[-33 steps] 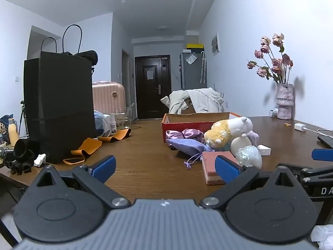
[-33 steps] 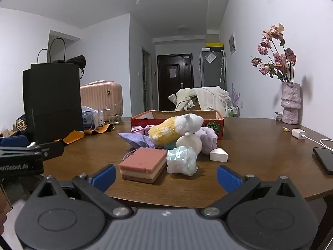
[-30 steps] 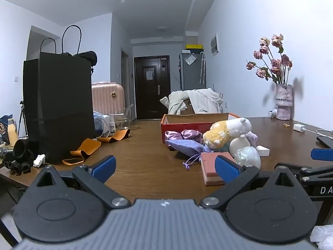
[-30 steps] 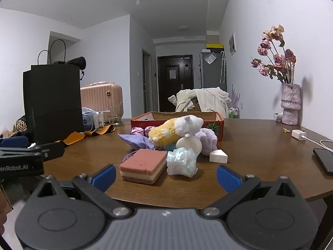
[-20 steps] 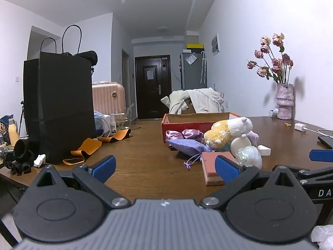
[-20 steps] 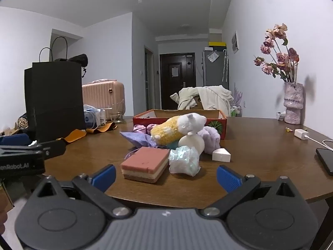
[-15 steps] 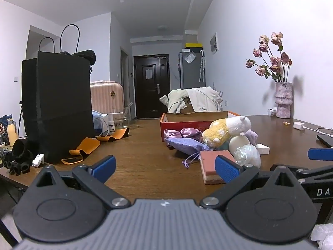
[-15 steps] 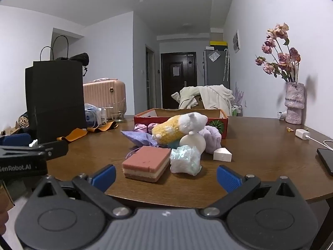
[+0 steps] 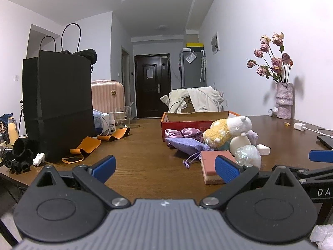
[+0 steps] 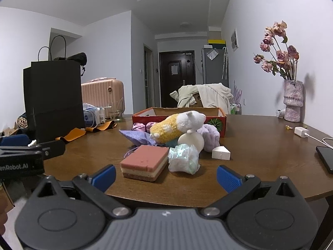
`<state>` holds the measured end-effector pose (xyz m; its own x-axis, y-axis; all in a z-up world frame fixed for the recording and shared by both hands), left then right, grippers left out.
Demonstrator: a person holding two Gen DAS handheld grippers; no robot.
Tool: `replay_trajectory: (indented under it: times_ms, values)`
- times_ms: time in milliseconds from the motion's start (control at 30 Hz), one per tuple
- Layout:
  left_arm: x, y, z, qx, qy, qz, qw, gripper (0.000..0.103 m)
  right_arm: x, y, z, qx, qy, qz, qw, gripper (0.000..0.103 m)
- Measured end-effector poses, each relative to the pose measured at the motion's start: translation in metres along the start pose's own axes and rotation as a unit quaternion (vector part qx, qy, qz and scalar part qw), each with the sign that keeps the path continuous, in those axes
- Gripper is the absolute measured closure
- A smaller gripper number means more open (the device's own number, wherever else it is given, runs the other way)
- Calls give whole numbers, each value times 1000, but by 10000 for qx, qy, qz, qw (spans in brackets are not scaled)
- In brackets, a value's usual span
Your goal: Organize soft objects
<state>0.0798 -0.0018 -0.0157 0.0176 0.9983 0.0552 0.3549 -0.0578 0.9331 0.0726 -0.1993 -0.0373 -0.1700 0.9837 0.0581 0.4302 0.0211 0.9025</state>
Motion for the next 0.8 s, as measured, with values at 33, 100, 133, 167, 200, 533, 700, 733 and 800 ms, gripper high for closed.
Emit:
replay_trajectory:
  times_ms: [33, 100, 133, 167, 200, 533, 700, 733, 800]
  values:
    - [-1, 0, 0, -8, -1, 12, 10000, 0, 0, 0, 0, -2, 1, -3, 10000, 0]
    - [-2, -1, 0, -18, -6, 43, 10000, 0, 1, 1, 0, -4, -7, -18, 10000, 0]
    - [-3, -1, -1, -26, -3, 50, 10000, 0, 2, 0, 2, -2, -15, -32, 10000, 0]
    - [-3, -1, -1, -31, 1, 52, 10000, 0, 2, 0, 2, 0, -15, -45, 10000, 0]
    - [-3, -1, -1, -20, -1, 41, 10000, 0, 2, 0, 2, 6, -17, -54, 10000, 0]
    - [-5, 0, -2, -14, 3, 26, 10000, 0, -1, -1, 2, 25, -75, -15, 10000, 0]
    - [-3, 0, -1, -4, -3, 37, 10000, 0, 1, -2, 3, 38, -66, -45, 10000, 0]
    - [-2, 0, -1, -4, 0, 38, 10000, 0, 0, -2, 3, 37, -66, -43, 10000, 0]
    - [-2, 0, -1, 1, -4, 31, 10000, 0, 0, -2, 3, 32, -73, -50, 10000, 0]
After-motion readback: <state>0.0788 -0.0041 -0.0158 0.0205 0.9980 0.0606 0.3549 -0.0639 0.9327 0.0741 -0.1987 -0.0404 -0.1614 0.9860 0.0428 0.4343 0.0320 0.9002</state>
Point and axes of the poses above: each gripper's, at about its wrist camera, not at the fingertips, and z roughly the way its jaws point, x to its left, y to its top, the point moved 8 cm from there along z, roughly the way its jaws point, and after that the axes turned 9 degrees about x, right-handed, at the moved point
